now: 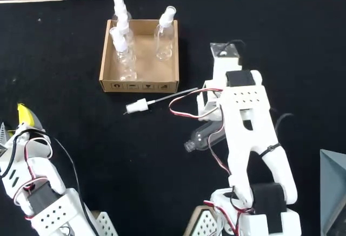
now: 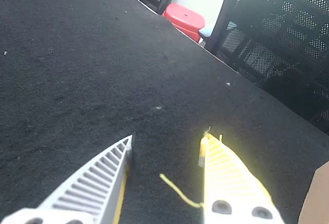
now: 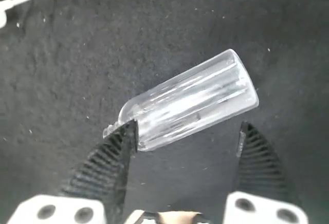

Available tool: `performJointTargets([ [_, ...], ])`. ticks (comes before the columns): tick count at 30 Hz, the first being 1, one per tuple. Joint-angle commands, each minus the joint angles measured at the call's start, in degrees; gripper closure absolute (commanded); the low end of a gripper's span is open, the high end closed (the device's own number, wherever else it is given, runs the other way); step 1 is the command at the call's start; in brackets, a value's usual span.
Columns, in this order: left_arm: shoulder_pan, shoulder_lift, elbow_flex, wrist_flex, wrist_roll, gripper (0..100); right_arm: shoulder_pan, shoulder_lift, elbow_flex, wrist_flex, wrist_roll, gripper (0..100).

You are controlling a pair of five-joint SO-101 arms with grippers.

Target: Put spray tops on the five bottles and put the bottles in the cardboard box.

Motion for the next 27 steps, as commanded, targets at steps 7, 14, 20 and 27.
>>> performJointTargets([
  [7, 0.04, -0.70, 1.27, 0.35, -0.26, 80, -0.26, -4.00, -4.00, -0.35, 20.13, 74.7],
  [14, 0.04, -0.70, 1.27, 0.35, -0.26, 80, -0.26, -4.00, -4.09, -0.44, 34.90, 74.7],
  [20, 0.04, -0.70, 1.27, 0.35, -0.26, 80, -0.26, -3.91, -3.82, -0.26, 47.03, 74.7],
  [27, 0.04, -0.70, 1.27, 0.44, -0.26, 80, -0.26, -3.56, -3.56, 0.00, 57.67, 74.4],
])
